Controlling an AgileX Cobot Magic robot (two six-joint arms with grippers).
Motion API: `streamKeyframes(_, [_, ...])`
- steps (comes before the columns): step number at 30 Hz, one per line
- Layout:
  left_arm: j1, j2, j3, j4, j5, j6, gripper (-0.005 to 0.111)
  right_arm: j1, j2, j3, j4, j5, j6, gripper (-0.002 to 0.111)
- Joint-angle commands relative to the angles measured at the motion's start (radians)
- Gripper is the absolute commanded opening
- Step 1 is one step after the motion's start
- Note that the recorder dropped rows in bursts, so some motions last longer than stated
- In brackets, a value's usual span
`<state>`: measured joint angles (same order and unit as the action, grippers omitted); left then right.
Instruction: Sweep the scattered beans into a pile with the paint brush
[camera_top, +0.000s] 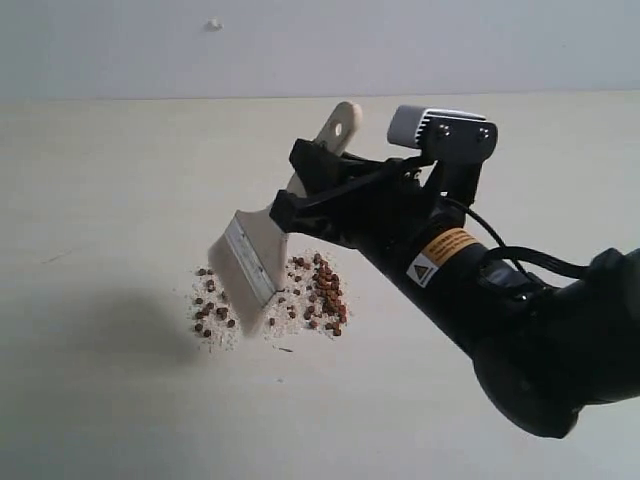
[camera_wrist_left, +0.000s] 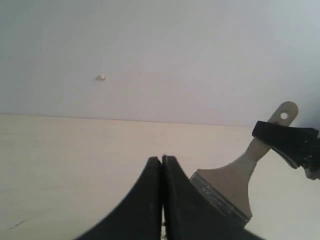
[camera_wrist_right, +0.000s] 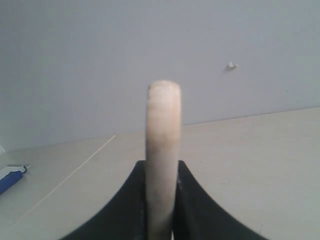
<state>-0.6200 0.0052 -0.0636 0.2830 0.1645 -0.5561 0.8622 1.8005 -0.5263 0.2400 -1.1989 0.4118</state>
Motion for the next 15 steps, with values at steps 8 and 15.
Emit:
streamKeyframes(8, [0.004, -0.005, 0.006, 0.001, -0.008, 0.002, 0.000, 0.120, 0.030, -0.142, 0.121, 0.105, -0.154, 0.000])
streamKeyframes(15, [0.004, -0.005, 0.006, 0.001, -0.008, 0.002, 0.000, 0.143, 0.067, -0.205, 0.130, 0.154, -0.189, 0.000])
